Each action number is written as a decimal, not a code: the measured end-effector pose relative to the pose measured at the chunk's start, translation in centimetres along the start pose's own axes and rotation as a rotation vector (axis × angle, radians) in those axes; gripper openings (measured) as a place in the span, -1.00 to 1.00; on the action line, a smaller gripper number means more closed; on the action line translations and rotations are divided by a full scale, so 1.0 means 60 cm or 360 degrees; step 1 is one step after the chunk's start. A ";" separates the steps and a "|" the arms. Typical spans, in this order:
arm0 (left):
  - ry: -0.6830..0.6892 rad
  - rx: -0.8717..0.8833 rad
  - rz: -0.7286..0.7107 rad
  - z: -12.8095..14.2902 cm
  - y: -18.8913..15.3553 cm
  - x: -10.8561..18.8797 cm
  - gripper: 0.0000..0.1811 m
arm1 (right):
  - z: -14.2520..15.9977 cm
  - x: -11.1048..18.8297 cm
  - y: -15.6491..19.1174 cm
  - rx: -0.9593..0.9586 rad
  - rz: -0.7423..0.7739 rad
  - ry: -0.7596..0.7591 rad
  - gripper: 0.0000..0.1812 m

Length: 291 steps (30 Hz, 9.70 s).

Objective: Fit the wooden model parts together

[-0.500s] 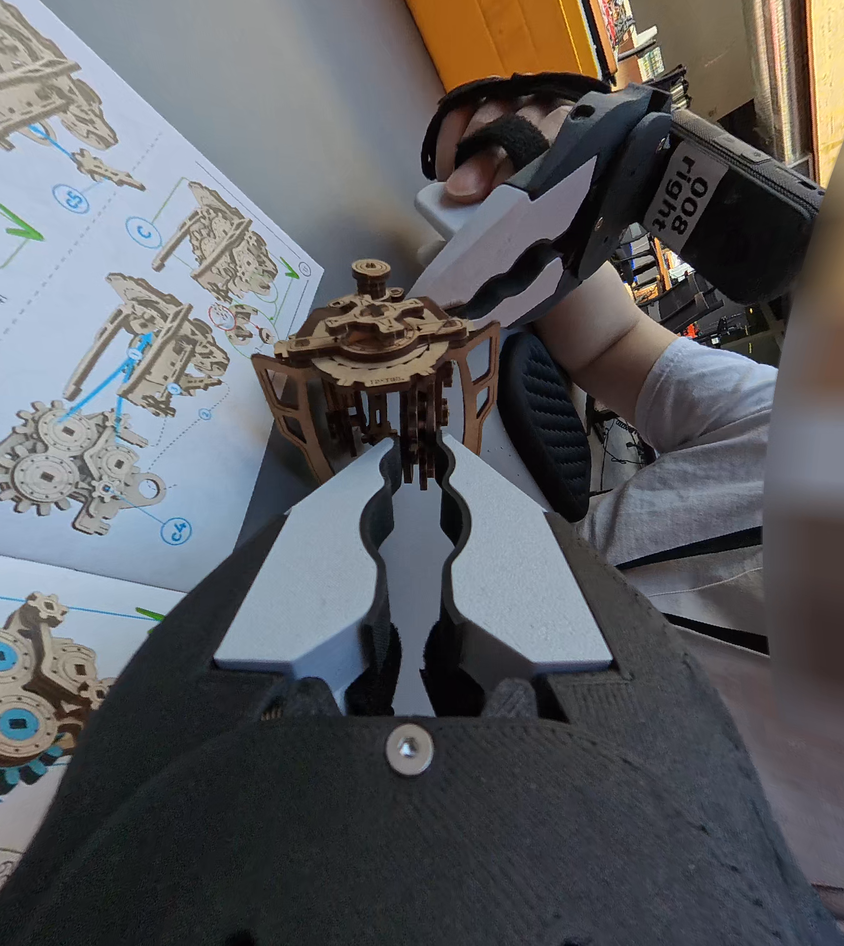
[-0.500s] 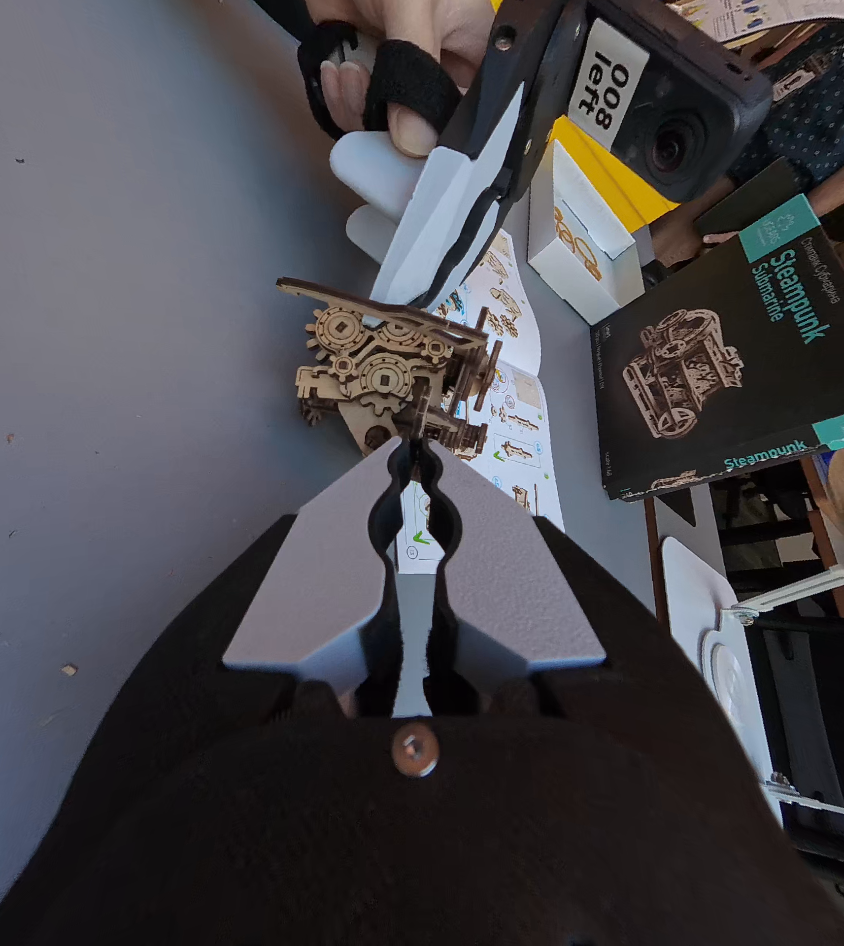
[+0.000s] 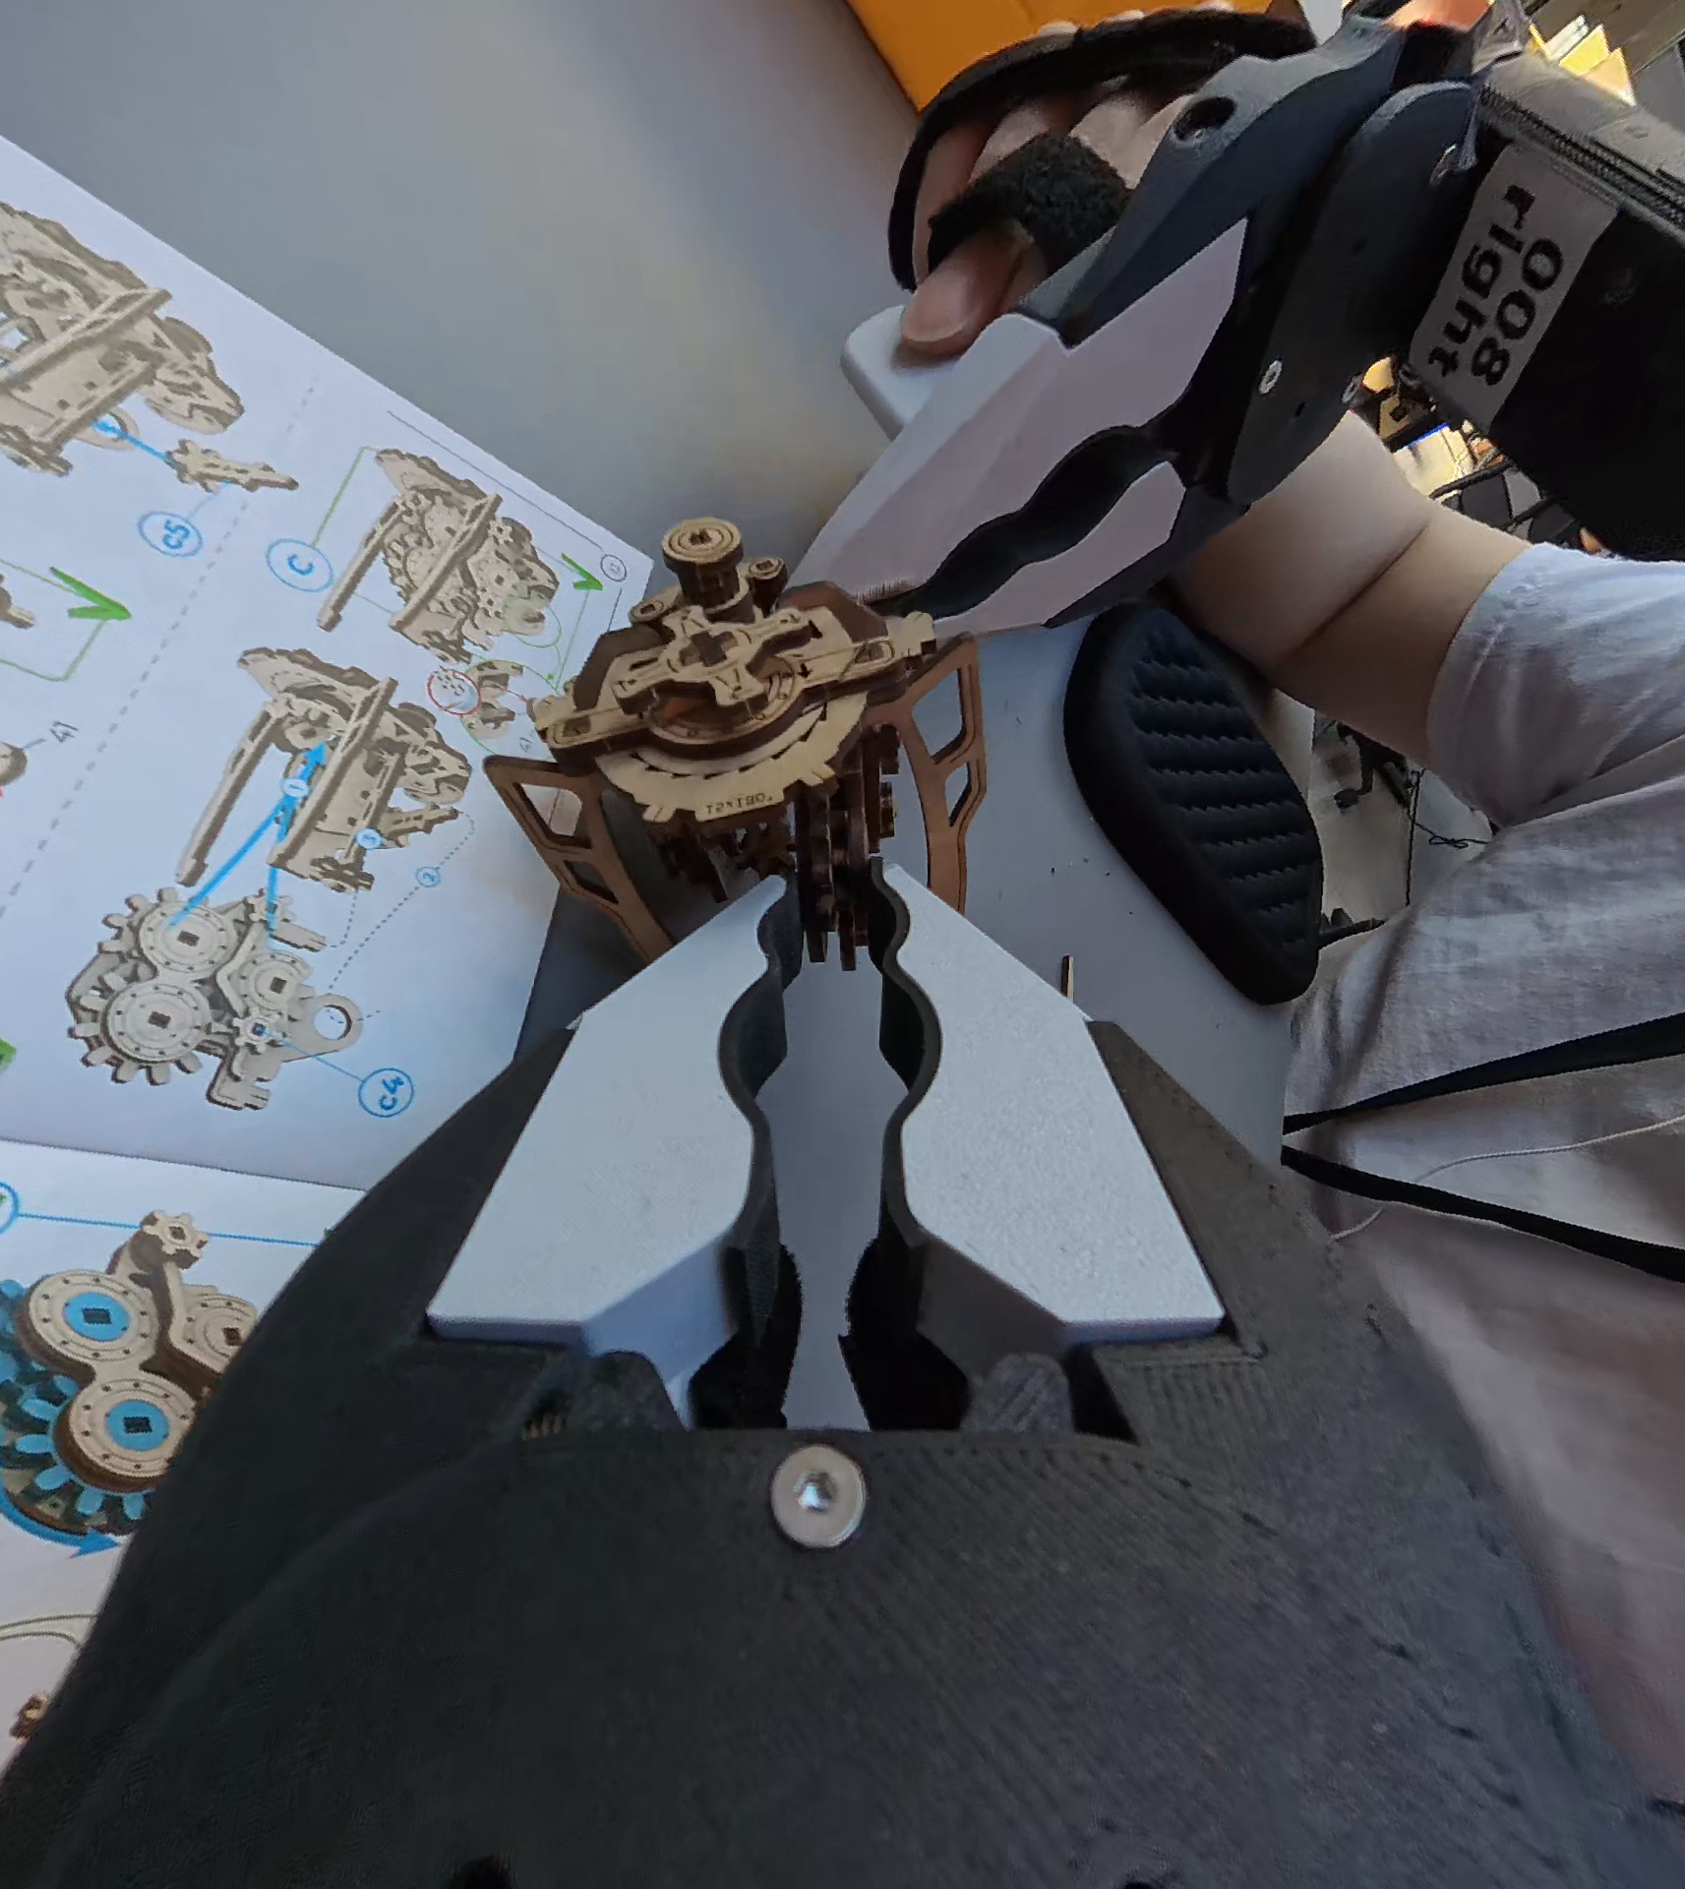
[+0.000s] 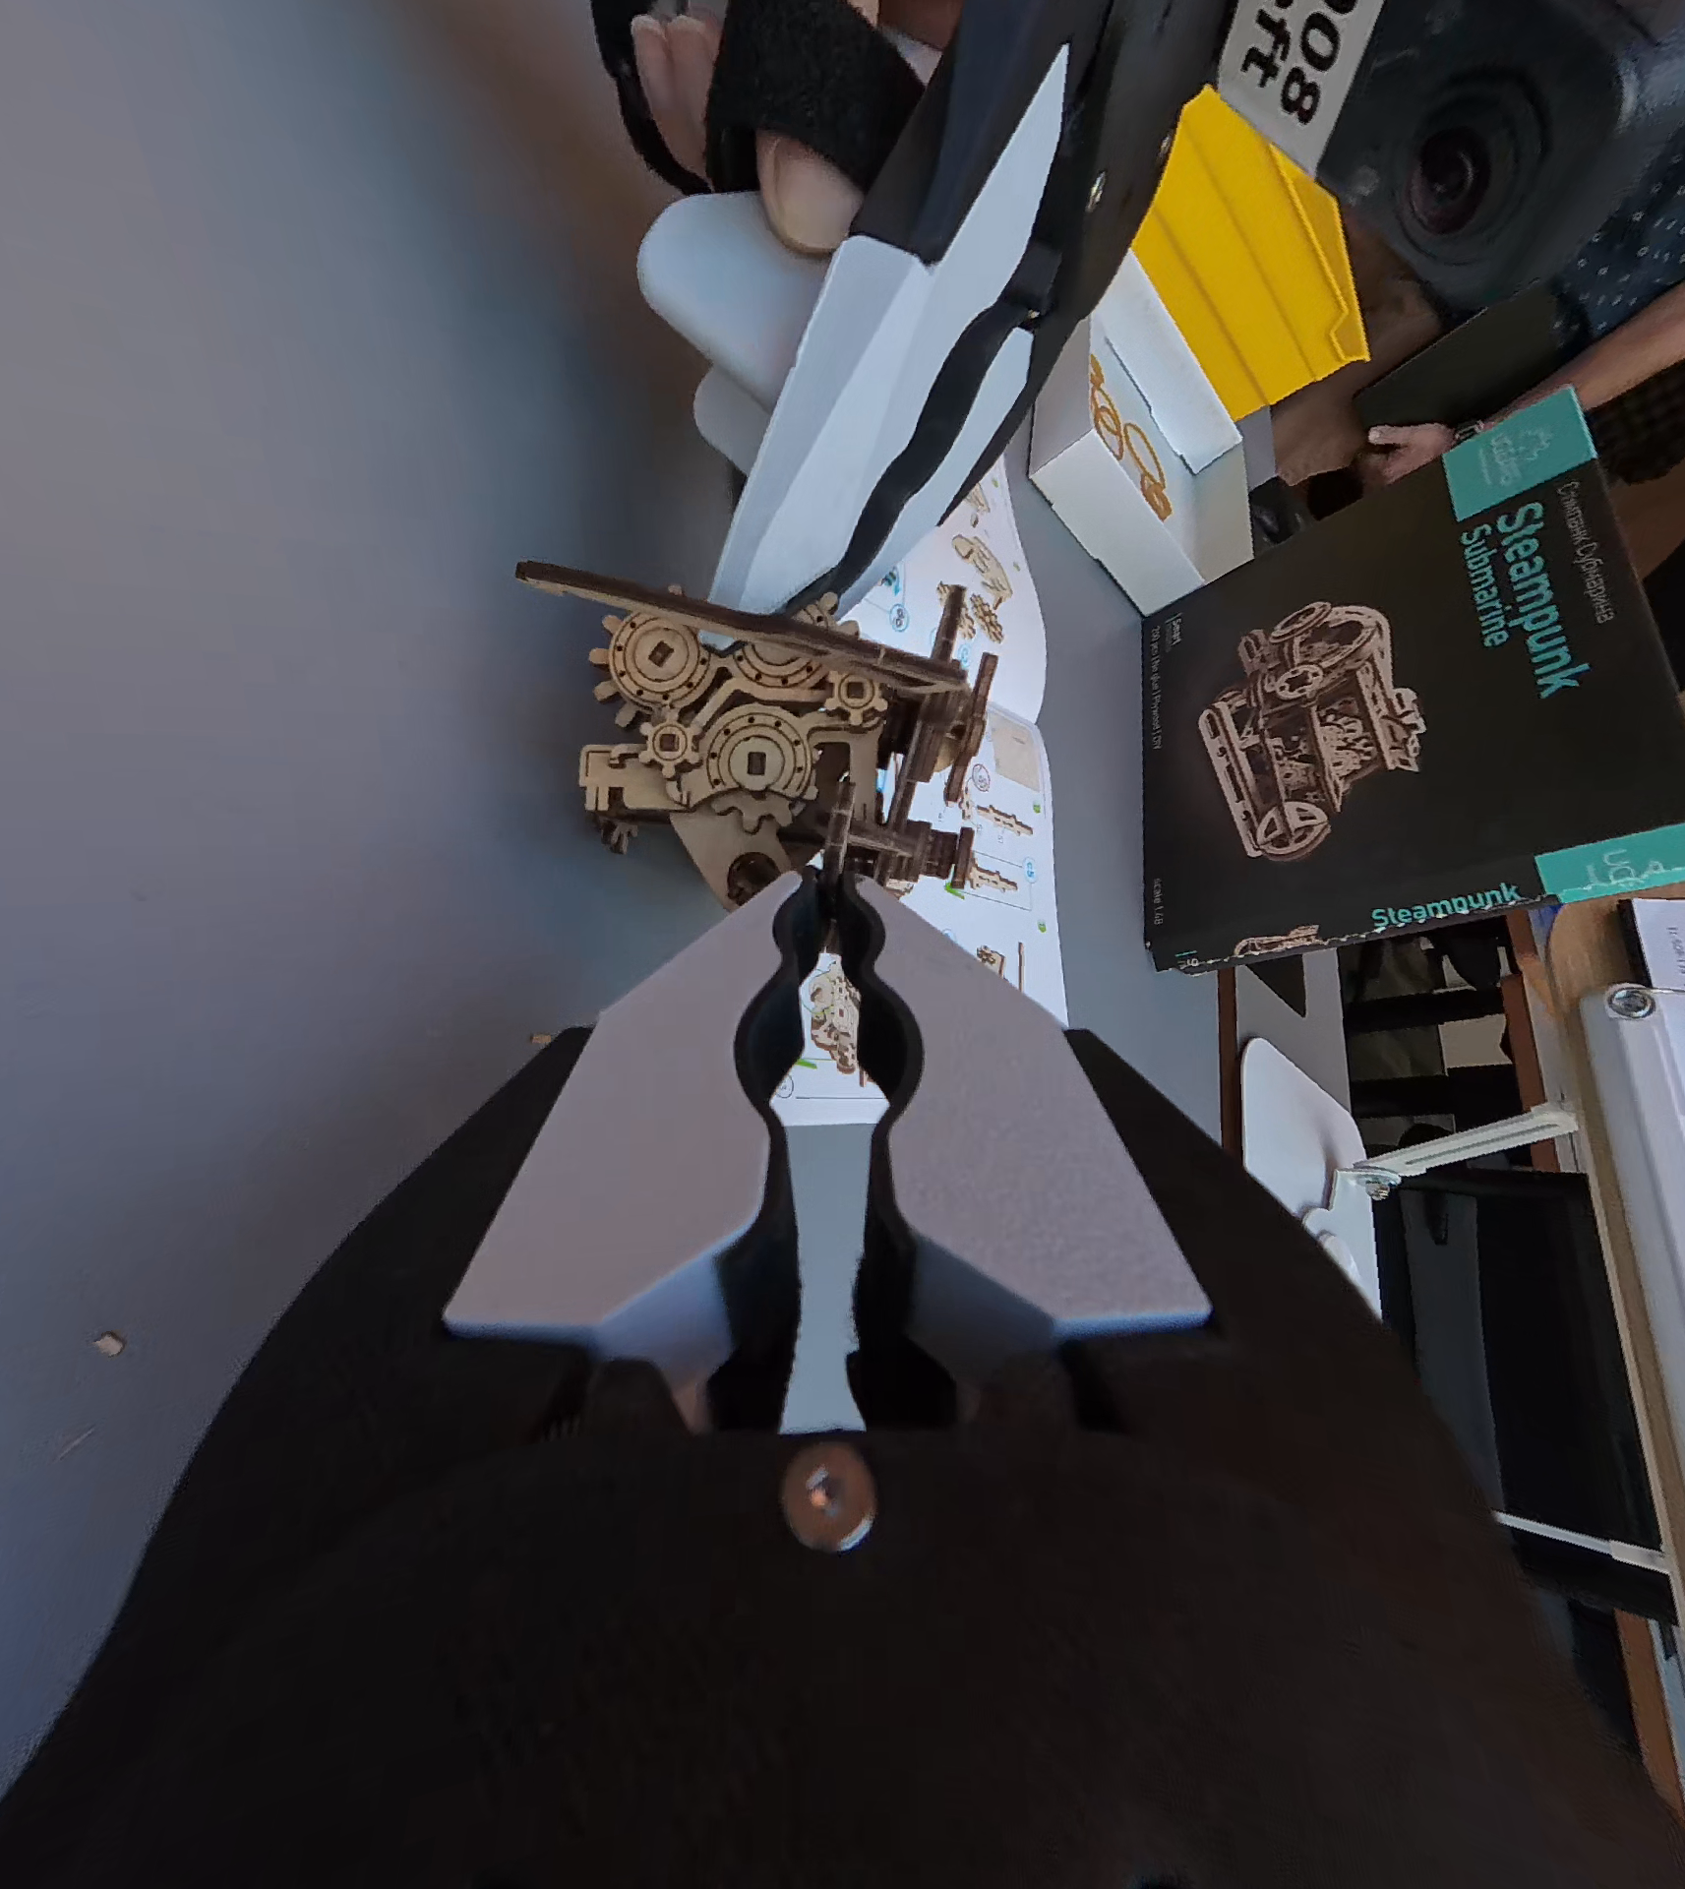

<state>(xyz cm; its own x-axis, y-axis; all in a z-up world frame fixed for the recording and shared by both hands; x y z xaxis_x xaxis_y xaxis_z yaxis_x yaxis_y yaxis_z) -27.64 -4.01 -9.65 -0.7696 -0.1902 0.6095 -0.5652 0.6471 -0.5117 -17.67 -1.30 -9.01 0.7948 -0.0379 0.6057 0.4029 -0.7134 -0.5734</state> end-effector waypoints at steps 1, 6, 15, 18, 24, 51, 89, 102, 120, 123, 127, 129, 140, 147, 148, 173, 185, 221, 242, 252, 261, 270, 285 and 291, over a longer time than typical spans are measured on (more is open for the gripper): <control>0.0012 -0.0012 -0.0006 0.001 -0.001 -0.002 -0.89 | -0.002 0.001 0.002 0.0020 -0.0008 0.0026 -0.99; 0.0023 -0.0050 -0.0022 0.003 -0.002 -0.006 -0.89 | -0.006 0.002 0.005 0.0074 0.0021 0.0137 -0.98; -0.0008 -0.0051 0.0016 -0.001 -0.005 -0.006 -0.89 | -0.011 0.009 0.004 -0.0001 0.0044 0.0015 -0.98; -0.0008 -0.0060 0.0003 -0.001 -0.009 -0.007 -0.89 | -0.014 0.011 0.004 0.0017 0.0046 0.0042 -0.98; 0.0053 -0.0075 -0.0006 0.004 -0.009 -0.009 -0.89 | -0.016 0.006 0.011 0.0032 -0.0008 0.0075 -0.98; 0.0059 -0.0102 -0.0007 0.012 0.010 -0.018 -0.82 | -0.015 -0.001 0.010 0.0018 0.0042 0.0102 -0.97; 0.0022 -0.0040 0.0081 0.002 -0.002 0.001 -0.89 | -0.010 0.002 0.017 0.0087 0.0103 0.0037 -0.98; 0.0062 -0.0098 0.0007 0.005 -0.004 0.002 -0.89 | -0.016 0.001 0.020 0.0157 0.0102 0.0091 -0.98; 0.0100 -0.0164 0.0007 0.010 -0.006 -0.002 -0.89 | -0.014 0.001 0.008 -0.0056 0.0074 -0.0036 -0.79; 0.0117 -0.0171 0.0006 0.012 -0.008 -0.001 -0.89 | -0.017 0.001 0.011 -0.0044 0.0055 -0.0054 -0.81; 0.0123 -0.0171 0.0011 0.012 -0.010 -0.001 -0.89 | -0.020 0.003 0.014 0.0019 0.0068 -0.0011 -0.83; 0.0125 -0.0175 -0.0001 0.011 -0.011 -0.002 -0.89 | -0.021 0.003 0.014 0.0042 0.0082 0.0016 -0.83; 0.0109 -0.0207 -0.0010 0.010 -0.010 -0.003 -0.89 | -0.022 0.002 0.010 0.0059 0.0118 0.0104 -0.83; -0.0054 -0.0056 0.0110 0.000 0.011 -0.009 -0.89 | -0.007 0.000 0.002 -0.0064 0.0170 0.0116 -0.83; -0.0079 -0.0041 0.0130 -0.002 0.010 -0.010 -0.88 | -0.007 0.000 0.002 -0.0069 0.0173 0.0112 -0.83; -0.0149 -0.0164 0.0024 -0.010 0.005 -0.012 -0.89 | 0.000 0.007 0.010 0.0002 0.0259 0.0116 -0.83; 0.0021 -0.0218 -0.0019 0.000 -0.007 0.001 -0.89 | -0.023 0.002 0.020 0.0197 0.0271 0.0143 -0.83; 0.0018 -0.0305 -0.0073 0.001 -0.016 -0.011 -0.87 | -0.016 0.003 0.021 0.0160 0.0294 0.0092 -0.83; -0.0122 -0.0471 -0.0182 -0.011 -0.020 -0.013 -0.89 | -0.008 0.008 0.023 0.0178 0.0366 0.0063 -0.83; -0.0180 -0.0508 -0.0225 -0.012 -0.023 -0.015 -0.88 | -0.001 0.009 0.026 0.0262 0.0423 -0.0003 -0.83; -0.0151 -0.0410 -0.0095 -0.008 -0.022 -0.010 -0.85 | -0.003 0.006 0.030 0.0302 0.0440 -0.0026 -0.83; -0.0096 -0.0415 -0.0086 -0.003 -0.015 0.002 -0.77 | -0.003 0.006 0.030 0.0289 0.0444 -0.0033 -0.83; -0.0252 -0.0243 -0.0083 -0.016 -0.008 -0.004 -0.87 | -0.004 0.000 0.024 0.0190 0.0475 0.0034 -0.83; -0.0346 -0.0311 -0.0215 -0.020 -0.009 -0.007 -0.88 | 0.001 -0.002 0.021 0.0152 0.0491 0.0055 -0.83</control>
<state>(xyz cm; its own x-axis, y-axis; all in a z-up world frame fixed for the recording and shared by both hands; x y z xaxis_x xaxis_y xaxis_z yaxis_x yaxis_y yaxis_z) -26.66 -3.36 -8.91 -0.7487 -0.4240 0.5096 -0.6153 0.7306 -0.2961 -17.23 -2.17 -9.82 0.8708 -0.2673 0.4127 0.1873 -0.5957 -0.7811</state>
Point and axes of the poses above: each gripper's, where its closed fingertips meet, x back along the fingers, z out of its underside, y = z × x across the jaws, the point moved 5 cm from there along x, back along the fingers, and after that the axes turned 11 degrees about -z, right-handed, at the moved point
